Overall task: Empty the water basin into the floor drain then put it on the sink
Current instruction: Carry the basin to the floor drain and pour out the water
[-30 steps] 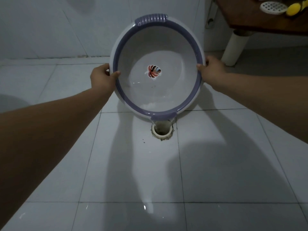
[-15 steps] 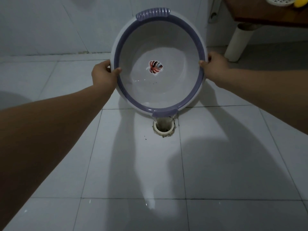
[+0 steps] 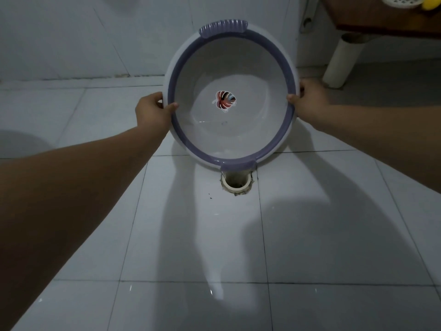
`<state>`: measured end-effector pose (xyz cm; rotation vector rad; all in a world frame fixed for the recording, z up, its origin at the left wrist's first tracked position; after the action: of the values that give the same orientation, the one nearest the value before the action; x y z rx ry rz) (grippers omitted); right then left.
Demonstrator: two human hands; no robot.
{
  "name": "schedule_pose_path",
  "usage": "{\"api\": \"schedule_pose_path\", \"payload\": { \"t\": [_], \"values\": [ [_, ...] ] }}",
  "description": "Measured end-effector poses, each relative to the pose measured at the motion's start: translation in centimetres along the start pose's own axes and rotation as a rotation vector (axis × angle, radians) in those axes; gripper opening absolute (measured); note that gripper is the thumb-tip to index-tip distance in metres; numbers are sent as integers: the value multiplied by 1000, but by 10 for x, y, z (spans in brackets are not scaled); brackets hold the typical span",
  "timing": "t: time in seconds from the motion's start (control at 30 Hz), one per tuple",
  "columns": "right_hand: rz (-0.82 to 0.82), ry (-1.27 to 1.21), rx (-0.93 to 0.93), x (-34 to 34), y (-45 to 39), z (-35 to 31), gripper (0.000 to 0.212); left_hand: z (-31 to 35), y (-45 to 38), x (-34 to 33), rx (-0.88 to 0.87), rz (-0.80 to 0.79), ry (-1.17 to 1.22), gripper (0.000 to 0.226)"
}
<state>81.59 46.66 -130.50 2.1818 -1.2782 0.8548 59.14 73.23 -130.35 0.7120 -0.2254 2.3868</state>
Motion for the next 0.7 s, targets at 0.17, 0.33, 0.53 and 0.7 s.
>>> {"api": "schedule_pose_path", "payload": {
  "t": [0.17, 0.33, 0.53, 0.7],
  "values": [
    [1, 26, 6, -1, 1, 5, 31, -1, 0, -1, 5, -1, -20, 25],
    [0, 30, 3, -1, 1, 8, 30, -1, -3, -2, 13, -1, -41, 26],
    [-13, 41, 1, -2, 1, 9, 28, -3, -4, -1, 23, -15, -20, 33],
    [-6, 70, 13, -1, 2, 7, 27, -4, -4, 0, 21, -14, -20, 34]
  ]
}}
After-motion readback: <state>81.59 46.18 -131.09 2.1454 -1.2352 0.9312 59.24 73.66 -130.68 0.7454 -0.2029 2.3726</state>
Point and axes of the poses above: each hand's wrist, its own y-axis away from the middle knuckle, its own x-axis out of the back of the hand, z = x × y, the point moved 2 cm from there along -y, towards the middle knuckle, and after that the axes turned 7 degrees about -z, right-handed, at the moved point
